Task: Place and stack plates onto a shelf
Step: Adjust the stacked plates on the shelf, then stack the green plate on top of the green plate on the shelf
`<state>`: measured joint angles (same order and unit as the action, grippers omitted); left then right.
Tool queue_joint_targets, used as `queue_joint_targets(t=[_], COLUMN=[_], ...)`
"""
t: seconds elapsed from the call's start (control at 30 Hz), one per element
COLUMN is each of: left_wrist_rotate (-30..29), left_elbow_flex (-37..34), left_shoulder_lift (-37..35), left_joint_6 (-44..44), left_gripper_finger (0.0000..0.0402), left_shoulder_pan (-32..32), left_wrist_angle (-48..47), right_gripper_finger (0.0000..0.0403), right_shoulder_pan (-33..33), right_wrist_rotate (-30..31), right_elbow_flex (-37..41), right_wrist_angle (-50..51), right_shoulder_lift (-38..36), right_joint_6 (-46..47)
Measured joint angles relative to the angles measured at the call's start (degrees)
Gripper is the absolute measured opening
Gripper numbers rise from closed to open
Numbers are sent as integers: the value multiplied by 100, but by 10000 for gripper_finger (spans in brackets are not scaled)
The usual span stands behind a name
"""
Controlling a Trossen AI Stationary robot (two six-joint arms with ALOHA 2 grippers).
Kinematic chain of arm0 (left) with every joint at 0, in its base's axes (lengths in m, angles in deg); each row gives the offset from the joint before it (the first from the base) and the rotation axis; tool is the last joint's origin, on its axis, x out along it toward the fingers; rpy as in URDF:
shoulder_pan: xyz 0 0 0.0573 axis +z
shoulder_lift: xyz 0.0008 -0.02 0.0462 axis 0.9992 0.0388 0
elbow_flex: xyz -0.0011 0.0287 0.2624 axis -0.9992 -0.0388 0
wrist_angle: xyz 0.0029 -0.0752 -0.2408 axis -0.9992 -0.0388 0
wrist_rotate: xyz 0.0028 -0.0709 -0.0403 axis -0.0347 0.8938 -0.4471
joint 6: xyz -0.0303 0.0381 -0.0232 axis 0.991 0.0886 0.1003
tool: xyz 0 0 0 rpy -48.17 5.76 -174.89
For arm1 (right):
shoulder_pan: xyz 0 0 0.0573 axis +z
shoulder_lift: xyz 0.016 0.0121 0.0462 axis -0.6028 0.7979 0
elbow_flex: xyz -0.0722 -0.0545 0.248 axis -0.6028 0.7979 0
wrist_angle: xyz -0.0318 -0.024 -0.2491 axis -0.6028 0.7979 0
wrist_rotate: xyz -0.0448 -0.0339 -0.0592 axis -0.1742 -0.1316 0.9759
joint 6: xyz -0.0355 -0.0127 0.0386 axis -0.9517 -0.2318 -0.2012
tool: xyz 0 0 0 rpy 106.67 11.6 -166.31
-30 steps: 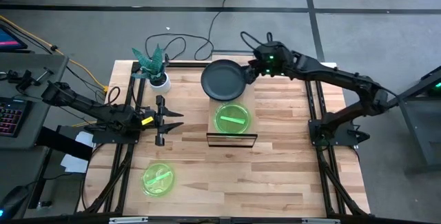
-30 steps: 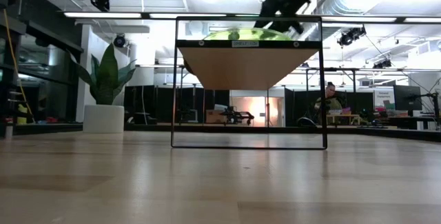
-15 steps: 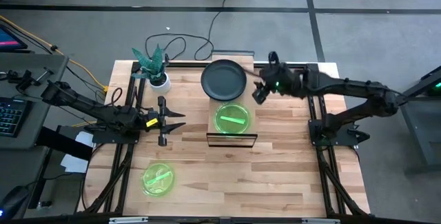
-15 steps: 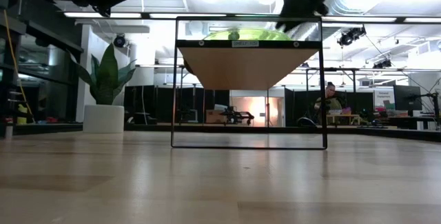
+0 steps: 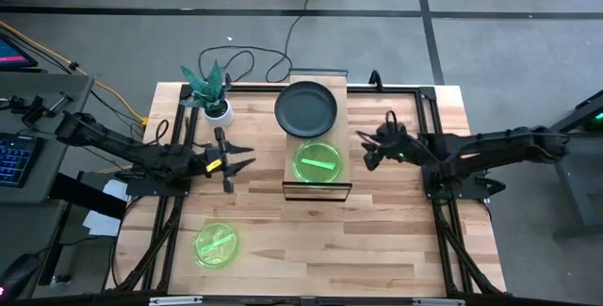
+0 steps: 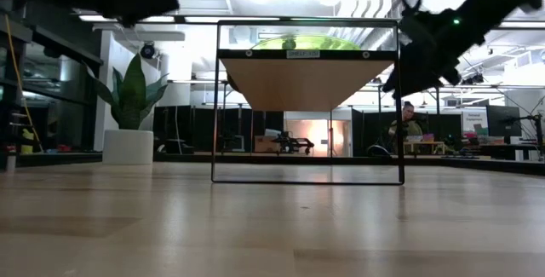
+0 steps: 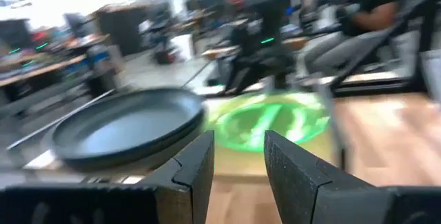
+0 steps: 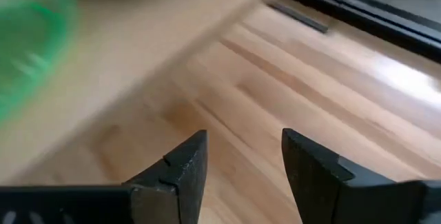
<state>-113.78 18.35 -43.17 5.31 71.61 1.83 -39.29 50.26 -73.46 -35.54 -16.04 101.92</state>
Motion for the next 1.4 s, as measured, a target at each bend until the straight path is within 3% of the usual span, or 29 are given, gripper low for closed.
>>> queue_joint_targets(t=[0.17,0.33,0.4,0.47,0.67,0.73,1.13,1.4], left_wrist_rotate=[-40,177,548,1091,2629,2839,2777,2412], left_elbow_flex=[0,0,0,2,24,128,1172,1266], left_shoulder_lift=[517,1111,1307,1524,2266,2539,3804,3626], left_joint_6=[146,218,228,323,638,670,422,208], left_gripper_finger=[114,73,34,9,1,0,0,0], left_shoulder_pan=[738,1816,2291,2752,3711,3813,3835,3833], left_wrist_angle=[20,242,465,785,1367,1395,1399,910], right_gripper_finger=[142,62,21,9,5,3,2,0], right_shoulder_pan=[216,228,226,226,228,228,226,238], right_wrist_rotate=[58,553,673,701,866,990,1052,880], right_elbow_flex=[888,997,997,997,997,997,997,997], right_wrist_angle=[-2285,-3138,-3262,-3295,-3103,-3084,-3085,-3011], right_shoulder_lift=[-479,-437,-399,-399,-399,-399,-399,-399], right_joint_6=[-571,-1177,-1352,-1462,-1569,-1667,-1714,-1706])
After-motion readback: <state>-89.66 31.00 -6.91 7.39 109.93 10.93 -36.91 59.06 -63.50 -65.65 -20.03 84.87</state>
